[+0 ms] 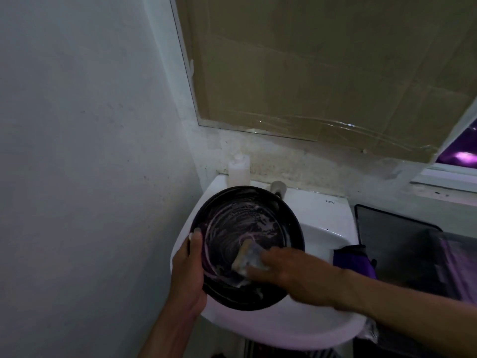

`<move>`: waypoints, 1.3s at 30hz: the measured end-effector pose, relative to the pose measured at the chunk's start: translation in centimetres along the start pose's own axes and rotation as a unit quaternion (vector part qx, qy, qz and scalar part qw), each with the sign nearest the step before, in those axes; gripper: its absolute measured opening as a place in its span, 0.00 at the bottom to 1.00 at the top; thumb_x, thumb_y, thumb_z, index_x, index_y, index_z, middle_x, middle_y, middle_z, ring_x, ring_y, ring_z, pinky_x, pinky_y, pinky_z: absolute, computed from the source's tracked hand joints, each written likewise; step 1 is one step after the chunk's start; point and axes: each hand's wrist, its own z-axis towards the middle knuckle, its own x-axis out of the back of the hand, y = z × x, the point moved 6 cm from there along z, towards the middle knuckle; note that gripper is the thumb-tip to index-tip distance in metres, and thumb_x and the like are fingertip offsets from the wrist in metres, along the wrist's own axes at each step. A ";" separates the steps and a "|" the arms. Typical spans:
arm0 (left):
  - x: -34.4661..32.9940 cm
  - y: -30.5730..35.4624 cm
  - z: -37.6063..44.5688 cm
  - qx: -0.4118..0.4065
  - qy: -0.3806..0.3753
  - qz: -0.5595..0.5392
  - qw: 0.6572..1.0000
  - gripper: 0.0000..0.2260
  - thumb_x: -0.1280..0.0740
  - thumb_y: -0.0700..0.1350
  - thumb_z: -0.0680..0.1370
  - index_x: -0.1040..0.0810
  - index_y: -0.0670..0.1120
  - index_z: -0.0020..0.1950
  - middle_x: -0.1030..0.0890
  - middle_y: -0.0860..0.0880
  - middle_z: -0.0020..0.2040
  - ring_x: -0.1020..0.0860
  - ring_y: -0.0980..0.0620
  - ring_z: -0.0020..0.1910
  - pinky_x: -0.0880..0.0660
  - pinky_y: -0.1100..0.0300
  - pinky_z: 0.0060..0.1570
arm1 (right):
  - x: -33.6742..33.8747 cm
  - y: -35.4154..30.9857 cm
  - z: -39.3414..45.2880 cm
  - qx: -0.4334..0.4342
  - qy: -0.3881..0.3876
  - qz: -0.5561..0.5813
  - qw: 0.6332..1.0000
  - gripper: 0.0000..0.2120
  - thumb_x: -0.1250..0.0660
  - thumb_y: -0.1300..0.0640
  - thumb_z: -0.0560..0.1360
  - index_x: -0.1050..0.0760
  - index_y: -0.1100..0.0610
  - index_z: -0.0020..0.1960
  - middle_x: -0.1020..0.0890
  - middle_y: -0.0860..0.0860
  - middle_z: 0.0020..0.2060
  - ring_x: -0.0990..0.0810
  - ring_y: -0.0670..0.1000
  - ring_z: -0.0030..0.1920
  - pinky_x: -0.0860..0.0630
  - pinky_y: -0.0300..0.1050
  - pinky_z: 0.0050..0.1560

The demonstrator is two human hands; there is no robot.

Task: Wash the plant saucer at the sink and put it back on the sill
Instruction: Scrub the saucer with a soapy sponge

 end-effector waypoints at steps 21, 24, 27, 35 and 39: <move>-1.2 2.4 -2.0 -0.137 -0.030 0.156 0.978 0.13 0.40 0.59 0.79 0.17 0.58 0.50 0.14 0.57 0.48 0.17 0.60 0.47 0.23 0.72 0.39 | 3.6 5.0 1.2 -0.206 0.089 -0.159 0.961 0.22 0.47 0.62 0.75 0.29 0.64 0.67 0.23 0.59 0.47 0.24 0.58 0.40 0.25 0.51 0.33; -0.7 3.2 -1.9 -0.151 -0.013 0.130 0.980 0.13 0.40 0.58 0.81 0.17 0.57 0.48 0.14 0.55 0.47 0.16 0.60 0.46 0.22 0.70 0.39 | 2.8 4.2 0.2 -0.227 0.083 -0.125 0.962 0.23 0.35 0.65 0.71 0.28 0.65 0.66 0.22 0.58 0.45 0.24 0.57 0.38 0.24 0.49 0.31; -0.4 3.4 -1.8 -0.150 -0.013 0.134 0.979 0.13 0.39 0.58 0.80 0.17 0.58 0.46 0.14 0.55 0.46 0.16 0.59 0.45 0.22 0.68 0.39 | 1.4 3.2 -0.7 -0.214 0.071 -0.103 0.969 0.27 0.26 0.65 0.65 0.25 0.65 0.63 0.22 0.57 0.42 0.23 0.55 0.36 0.23 0.48 0.29; -2.0 1.3 -2.5 -0.115 -0.036 0.078 0.990 0.13 0.38 0.58 0.78 0.17 0.55 0.53 0.14 0.52 0.50 0.16 0.54 0.51 0.20 0.65 0.43 | 3.5 4.8 1.7 -0.243 0.140 -0.031 0.959 0.27 0.39 0.63 0.77 0.41 0.62 0.74 0.28 0.59 0.54 0.26 0.59 0.48 0.26 0.52 0.43; -3.3 0.6 -2.8 -0.104 -0.048 0.067 0.991 0.14 0.38 0.60 0.77 0.17 0.58 0.54 0.14 0.53 0.52 0.16 0.55 0.53 0.19 0.63 0.48 | 1.6 1.1 3.7 -0.182 0.187 0.080 0.962 0.29 0.40 0.65 0.76 0.44 0.62 0.76 0.27 0.59 0.57 0.29 0.56 0.53 0.32 0.44 0.55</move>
